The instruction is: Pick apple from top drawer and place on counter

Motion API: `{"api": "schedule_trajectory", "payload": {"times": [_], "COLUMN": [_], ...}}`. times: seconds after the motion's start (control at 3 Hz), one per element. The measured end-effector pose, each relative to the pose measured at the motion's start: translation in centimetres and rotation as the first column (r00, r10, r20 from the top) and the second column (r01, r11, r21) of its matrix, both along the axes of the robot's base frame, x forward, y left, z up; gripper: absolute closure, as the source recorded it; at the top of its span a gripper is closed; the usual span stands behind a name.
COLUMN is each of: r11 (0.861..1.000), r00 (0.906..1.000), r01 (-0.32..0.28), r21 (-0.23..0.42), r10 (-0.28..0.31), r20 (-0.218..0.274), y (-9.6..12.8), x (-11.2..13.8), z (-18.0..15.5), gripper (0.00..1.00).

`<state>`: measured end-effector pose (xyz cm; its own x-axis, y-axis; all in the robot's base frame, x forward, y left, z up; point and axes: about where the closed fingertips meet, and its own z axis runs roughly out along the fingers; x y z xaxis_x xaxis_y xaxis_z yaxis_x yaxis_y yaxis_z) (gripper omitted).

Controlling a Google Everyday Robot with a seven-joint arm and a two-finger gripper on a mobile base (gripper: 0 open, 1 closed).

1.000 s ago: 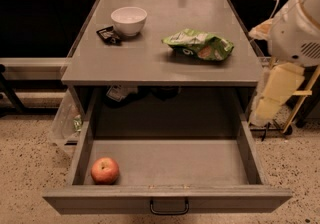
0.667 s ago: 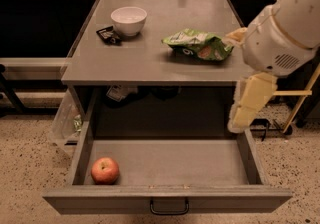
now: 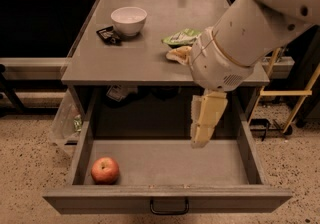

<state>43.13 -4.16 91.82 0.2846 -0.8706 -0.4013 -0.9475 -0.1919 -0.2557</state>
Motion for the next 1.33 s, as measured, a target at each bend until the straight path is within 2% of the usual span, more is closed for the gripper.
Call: {"api": "schedule_trajectory", "payload": {"times": [0.33,0.67,1.0,1.33], "r11": [1.000,0.998,0.986,0.960], "r00": [0.9999,0.9979,0.9866,0.9620], "r01": [0.003,-0.062,-0.163,-0.272], "r21": [0.006,0.016,0.029,0.066], "r10": [-0.003,0.062,0.163,0.273], "r20": [0.013,0.016,-0.005,-0.006], "y": [-0.1,2.0,5.0,8.5], "x": [0.5,2.5,4.0,4.7], "z": [-0.5,-3.4,-7.5,-11.2], "gripper": [0.00,0.00,0.00,0.00]}}
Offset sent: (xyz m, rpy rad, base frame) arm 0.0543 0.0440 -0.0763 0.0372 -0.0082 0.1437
